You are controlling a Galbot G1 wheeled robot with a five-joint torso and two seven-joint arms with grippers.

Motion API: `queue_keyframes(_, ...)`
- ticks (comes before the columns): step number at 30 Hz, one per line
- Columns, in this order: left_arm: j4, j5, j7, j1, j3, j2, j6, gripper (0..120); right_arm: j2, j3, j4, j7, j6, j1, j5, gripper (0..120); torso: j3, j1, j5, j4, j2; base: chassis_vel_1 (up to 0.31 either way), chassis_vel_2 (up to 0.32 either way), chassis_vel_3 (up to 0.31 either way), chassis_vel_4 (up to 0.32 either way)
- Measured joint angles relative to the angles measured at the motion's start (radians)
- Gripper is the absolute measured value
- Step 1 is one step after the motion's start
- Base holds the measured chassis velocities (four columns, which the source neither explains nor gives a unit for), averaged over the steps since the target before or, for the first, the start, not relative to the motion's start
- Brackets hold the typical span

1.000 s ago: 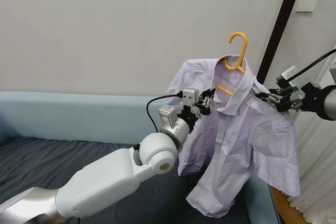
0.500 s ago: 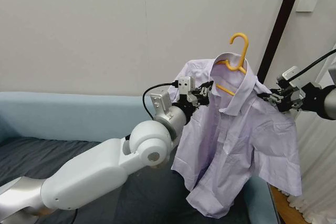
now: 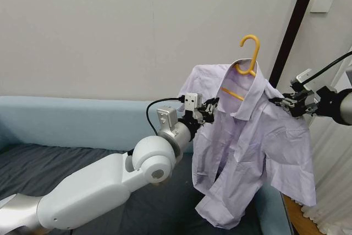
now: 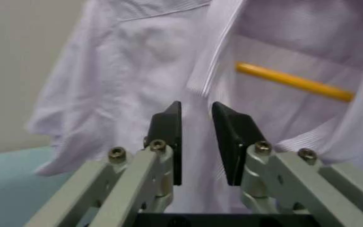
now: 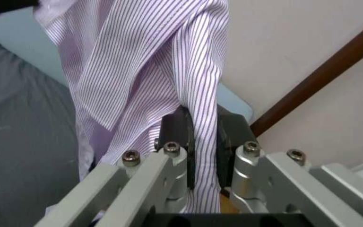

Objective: Pick up the clothes from the sofa and hang them on the clothes hanger.

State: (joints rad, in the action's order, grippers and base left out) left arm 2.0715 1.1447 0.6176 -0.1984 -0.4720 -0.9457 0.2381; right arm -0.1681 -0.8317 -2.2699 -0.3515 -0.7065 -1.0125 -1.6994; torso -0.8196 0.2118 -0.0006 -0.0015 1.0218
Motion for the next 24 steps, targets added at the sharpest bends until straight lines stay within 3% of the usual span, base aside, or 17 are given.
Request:
queue_keyframes(4,0.021,-0.076,-0.029,-0.066,0.033,0.058,0.004,36,-0.001,0.000,0.012,-0.024,-0.013,0.000,-0.035,8,0.000,0.000,-0.0001,0.0004,0.000,0.000,0.000,0.000,0.000)
queue_keyframes(6,0.054,-0.161,-0.077,-0.200,0.108,0.128,-0.016,47,0.008,0.008,0.015,-0.055,-0.021,0.002,-0.054,8,0.000,0.000,-0.0005,0.0003,0.000,0.000,0.000,0.000,0.000)
queue_keyframes(9,0.073,-0.203,-0.102,-0.299,0.182,0.167,-0.052,53,0.020,0.022,0.013,-0.072,-0.023,0.003,-0.060,8,0.000,0.000,-0.0006,0.0006,0.000,0.000,0.000,0.000,0.000)
queue_keyframes(11,0.100,-0.250,-0.136,-0.458,0.308,0.213,-0.133,64,0.052,0.045,0.008,-0.085,-0.024,0.005,-0.060,8,0.000,0.000,-0.0002,0.0008,0.000,0.000,0.000,0.000,0.000)
queue_keyframes(13,0.115,-0.278,-0.151,-0.572,0.377,0.231,-0.196,72,0.089,0.066,0.005,-0.088,-0.024,0.006,-0.039,8,0.000,0.000,-0.0002,0.0006,0.000,0.000,0.000,0.000,0.000)
queue_keyframes(15,0.135,-0.309,-0.164,-0.710,0.468,0.225,-0.240,82,0.136,0.093,0.012,-0.081,-0.023,0.007,0.010,8,0.000,0.000,-0.0003,0.0002,0.000,0.000,0.000,0.000,0.000)
queue_keyframes(16,0.135,-0.309,-0.164,-0.710,0.468,0.225,-0.240,82,0.136,0.093,0.012,-0.081,-0.023,0.007,0.010,8,0.000,0.000,-0.0003,0.0002,0.000,0.000,0.000,0.000,0.000)
queue_keyframes(20,0.169,-0.396,-0.199,-1.008,0.643,0.141,-0.273,98,0.262,0.180,0.043,-0.056,-0.007,0.034,0.122,8,0.000,0.000,0.0000,0.0003,0.000,0.000,0.000,0.000,0.000)
queue_keyframes(22,0.171,-0.413,-0.206,-1.045,0.661,0.127,-0.280,99,0.277,0.186,0.049,-0.049,-0.005,0.035,0.137,8,0.000,0.000,-0.0002,0.0004,0.000,0.000,0.000,0.000,0.000)
queue_keyframes(24,0.175,-0.499,-0.234,-1.204,0.731,0.047,-0.319,100,0.397,0.215,0.084,0.002,0.004,0.036,0.244,8,0.000,0.000,0.0002,0.0005,0.000,0.000,0.000,0.000,0.000)
